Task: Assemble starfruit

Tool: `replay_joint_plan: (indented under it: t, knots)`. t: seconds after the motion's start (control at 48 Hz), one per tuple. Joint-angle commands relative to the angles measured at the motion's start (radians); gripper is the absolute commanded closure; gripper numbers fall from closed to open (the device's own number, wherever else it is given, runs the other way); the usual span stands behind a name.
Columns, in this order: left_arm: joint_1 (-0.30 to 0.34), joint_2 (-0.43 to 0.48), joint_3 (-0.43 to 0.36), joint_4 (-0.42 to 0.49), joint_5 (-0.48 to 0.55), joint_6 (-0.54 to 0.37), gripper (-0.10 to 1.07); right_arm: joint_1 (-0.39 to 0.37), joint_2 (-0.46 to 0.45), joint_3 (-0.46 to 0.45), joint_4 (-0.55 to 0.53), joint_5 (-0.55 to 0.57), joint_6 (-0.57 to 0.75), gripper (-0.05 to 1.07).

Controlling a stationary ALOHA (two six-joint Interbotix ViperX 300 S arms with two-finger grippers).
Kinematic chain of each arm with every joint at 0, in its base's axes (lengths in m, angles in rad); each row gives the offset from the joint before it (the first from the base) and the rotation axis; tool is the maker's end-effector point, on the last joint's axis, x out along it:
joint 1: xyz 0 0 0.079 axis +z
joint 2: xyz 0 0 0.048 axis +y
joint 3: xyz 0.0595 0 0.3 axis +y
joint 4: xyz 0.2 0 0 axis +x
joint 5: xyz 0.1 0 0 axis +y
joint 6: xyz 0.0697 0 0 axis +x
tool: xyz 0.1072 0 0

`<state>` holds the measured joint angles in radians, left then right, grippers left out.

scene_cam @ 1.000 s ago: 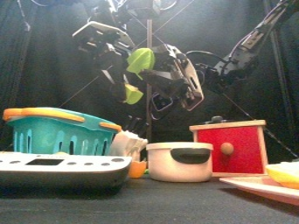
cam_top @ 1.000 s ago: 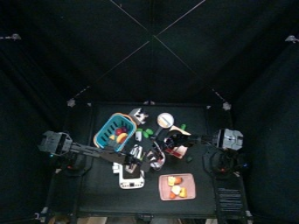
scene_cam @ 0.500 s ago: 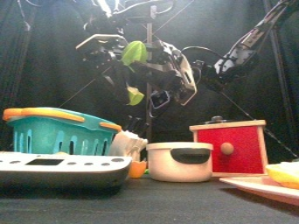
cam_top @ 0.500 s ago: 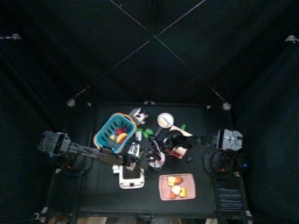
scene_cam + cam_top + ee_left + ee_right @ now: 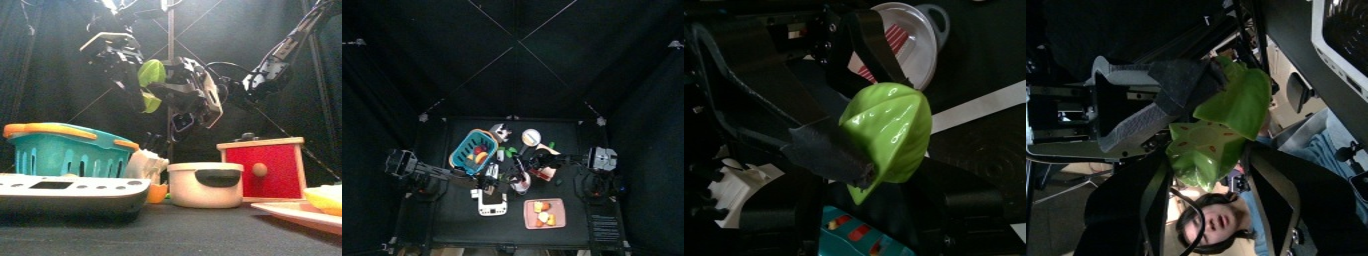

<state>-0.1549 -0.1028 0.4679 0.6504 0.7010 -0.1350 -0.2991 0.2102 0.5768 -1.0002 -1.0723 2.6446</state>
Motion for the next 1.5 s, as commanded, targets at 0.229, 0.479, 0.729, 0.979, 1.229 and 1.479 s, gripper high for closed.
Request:
replay_joint_plan:
  t: [0.229, 0.479, 0.729, 0.979, 1.229, 1.479]
  knots:
    - [0.006, -0.023, -0.014, 0.028, -0.008, -0.003, 0.28, 0.011, -0.003, -0.021, 0.003, -0.003, 0.012, 0.39]
    - [0.006, -0.023, -0.008, 0.034, -0.008, -0.003, 0.28, 0.015, -0.003, -0.015, 0.005, -0.003, 0.017, 0.39]
    - [0.005, -0.025, -0.002, 0.057, -0.008, -0.003, 0.28, 0.018, 0.006, -0.009, 0.005, -0.003, 0.020, 0.39]
    - [0.000, -0.025, 0.000, 0.114, -0.009, -0.011, 0.28, 0.023, 0.028, -0.020, 0.014, -0.002, 0.018, 0.39]
    - [-0.012, -0.025, 0.002, 0.175, -0.008, -0.066, 0.27, 0.023, 0.043, -0.017, 0.017, -0.003, 0.018, 0.39]
    - [-0.035, -0.028, 0.009, 0.275, 0.003, -0.123, 0.27, 0.020, 0.051, 0.006, 0.043, 0.003, 0.020, 0.39]
